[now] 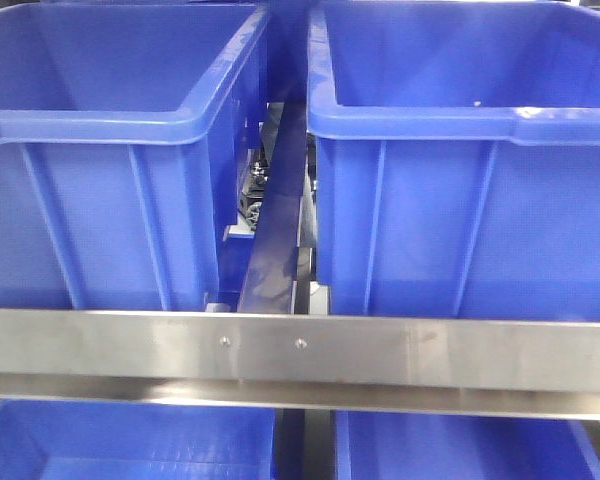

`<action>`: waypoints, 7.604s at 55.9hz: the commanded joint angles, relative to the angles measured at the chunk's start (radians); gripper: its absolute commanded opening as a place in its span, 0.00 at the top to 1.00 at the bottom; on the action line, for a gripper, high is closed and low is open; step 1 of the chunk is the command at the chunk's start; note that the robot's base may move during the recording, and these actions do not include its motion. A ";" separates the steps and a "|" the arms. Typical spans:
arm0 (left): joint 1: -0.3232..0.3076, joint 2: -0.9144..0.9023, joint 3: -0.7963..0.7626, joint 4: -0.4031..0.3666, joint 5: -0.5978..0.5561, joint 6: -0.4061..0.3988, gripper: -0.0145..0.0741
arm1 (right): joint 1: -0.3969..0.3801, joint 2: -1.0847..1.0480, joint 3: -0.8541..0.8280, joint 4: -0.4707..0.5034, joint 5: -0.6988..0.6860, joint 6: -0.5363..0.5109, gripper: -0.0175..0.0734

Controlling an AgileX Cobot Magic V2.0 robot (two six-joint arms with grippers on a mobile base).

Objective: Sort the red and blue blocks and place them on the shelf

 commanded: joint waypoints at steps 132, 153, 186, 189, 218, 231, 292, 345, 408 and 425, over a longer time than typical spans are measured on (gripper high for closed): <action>-0.128 0.887 -0.541 -0.008 -0.181 -0.008 0.55 | 0.117 0.867 -0.395 0.050 -0.467 0.022 0.35; -0.128 0.887 -0.541 -0.012 -0.173 -0.008 0.08 | 0.117 0.867 -0.395 0.053 -0.415 0.073 0.13; -0.128 0.704 -0.541 -0.012 -0.034 -0.008 0.62 | 0.117 0.703 -0.395 0.052 -0.316 0.072 0.22; -0.128 0.670 -0.541 0.000 0.019 -0.008 0.74 | 0.117 0.673 -0.395 0.045 -0.305 0.072 0.36; -0.057 0.347 -0.421 -0.016 0.102 -0.060 0.75 | 0.117 0.347 -0.285 -0.030 -0.228 0.072 0.75; 0.014 0.142 -0.305 -0.016 0.105 -0.063 0.75 | 0.117 0.126 -0.156 -0.033 -0.186 0.072 0.75; 0.018 -0.053 -0.290 -0.013 0.216 -0.063 0.75 | 0.117 -0.075 -0.114 -0.033 -0.075 0.072 0.75; 0.018 -0.053 -0.290 -0.013 0.216 -0.063 0.75 | 0.023 -0.286 0.358 0.209 -0.350 -0.177 0.75; 0.018 -0.053 -0.290 -0.013 0.216 -0.063 0.75 | 0.023 -0.303 0.359 -0.029 -0.360 0.036 0.75; 0.027 -0.083 -0.218 0.104 0.073 -0.061 0.75 | 0.023 -0.303 0.359 -0.029 -0.359 0.036 0.75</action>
